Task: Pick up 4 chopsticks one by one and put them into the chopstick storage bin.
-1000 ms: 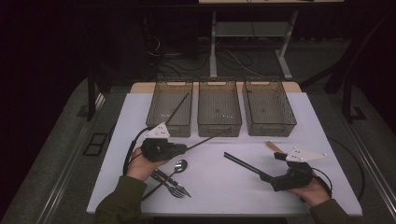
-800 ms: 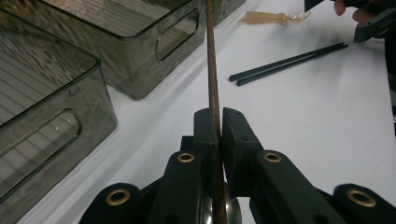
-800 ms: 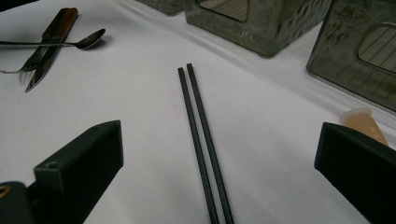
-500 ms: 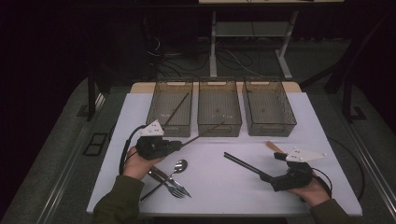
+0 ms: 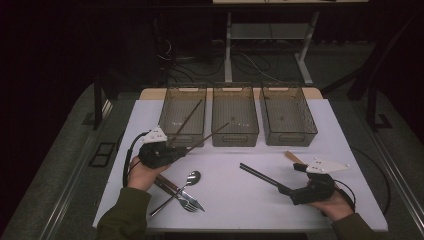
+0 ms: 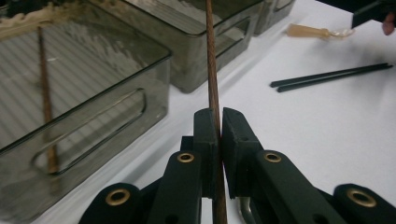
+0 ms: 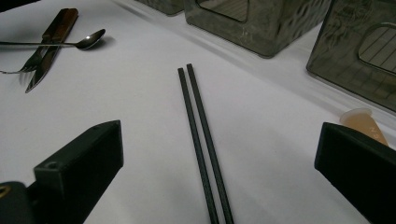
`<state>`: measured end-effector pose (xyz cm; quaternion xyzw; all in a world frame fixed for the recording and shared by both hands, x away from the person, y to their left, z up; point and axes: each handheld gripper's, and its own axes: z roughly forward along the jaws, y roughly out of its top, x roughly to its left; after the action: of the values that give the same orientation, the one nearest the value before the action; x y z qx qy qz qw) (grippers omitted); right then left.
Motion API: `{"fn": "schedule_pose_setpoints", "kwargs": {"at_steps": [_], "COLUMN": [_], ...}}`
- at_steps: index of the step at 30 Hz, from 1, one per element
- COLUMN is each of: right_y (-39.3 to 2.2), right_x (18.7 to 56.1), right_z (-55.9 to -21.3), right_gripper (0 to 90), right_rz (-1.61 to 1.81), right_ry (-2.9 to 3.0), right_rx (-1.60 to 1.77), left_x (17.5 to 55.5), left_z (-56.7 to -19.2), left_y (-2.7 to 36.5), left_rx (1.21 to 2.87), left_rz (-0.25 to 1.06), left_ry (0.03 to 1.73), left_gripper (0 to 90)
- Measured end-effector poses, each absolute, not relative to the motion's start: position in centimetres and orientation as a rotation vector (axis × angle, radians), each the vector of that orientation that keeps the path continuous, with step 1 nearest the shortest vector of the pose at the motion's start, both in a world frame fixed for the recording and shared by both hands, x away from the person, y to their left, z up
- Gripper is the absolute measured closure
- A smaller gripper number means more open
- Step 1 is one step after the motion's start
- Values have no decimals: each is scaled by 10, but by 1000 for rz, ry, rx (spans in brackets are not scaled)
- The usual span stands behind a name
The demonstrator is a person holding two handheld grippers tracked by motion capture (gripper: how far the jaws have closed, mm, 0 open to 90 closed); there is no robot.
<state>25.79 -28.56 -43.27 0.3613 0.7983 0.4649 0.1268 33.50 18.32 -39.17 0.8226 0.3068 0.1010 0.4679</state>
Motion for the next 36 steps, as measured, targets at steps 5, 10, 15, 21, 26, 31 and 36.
{"fn": "schedule_pose_setpoints", "kwargs": {"at_steps": [5, 10, 15, 21, 26, 31, 36], "right_y": [-286, -286, -285, -285, -285, -284, -284], "right_x": [258, 258, 258, 258, 259, 259, 258], "right_z": [-433, -433, -433, -433, -433, -433, -433], "right_gripper": [12, 12, 12, 12, 12, 12, 12], "right_rz": [1353, 1353, 1352, 1348, 1346, 1346, 1348], "right_ry": [2324, 2324, 2325, 2328, 2328, 2329, 2330], "right_rx": [1051, 1052, 1049, 1048, 1041, 1040, 1040], "left_x": [336, 337, 339, 344, 348, 354, 363], "left_z": [-391, -390, -389, -388, -387, -385, -383], "left_y": [191, 196, 202, 206, 210, 213, 213], "left_rx": [1999, 1985, 1978, 1962, 1945, 1927, 1914], "left_rz": [272, 295, 322, 343, 356, 364, 382], "left_ry": [796, 840, 882, 937, 981, 1004, 1009], "left_gripper": [843, 843, 843, 843, 843, 843, 843]}}
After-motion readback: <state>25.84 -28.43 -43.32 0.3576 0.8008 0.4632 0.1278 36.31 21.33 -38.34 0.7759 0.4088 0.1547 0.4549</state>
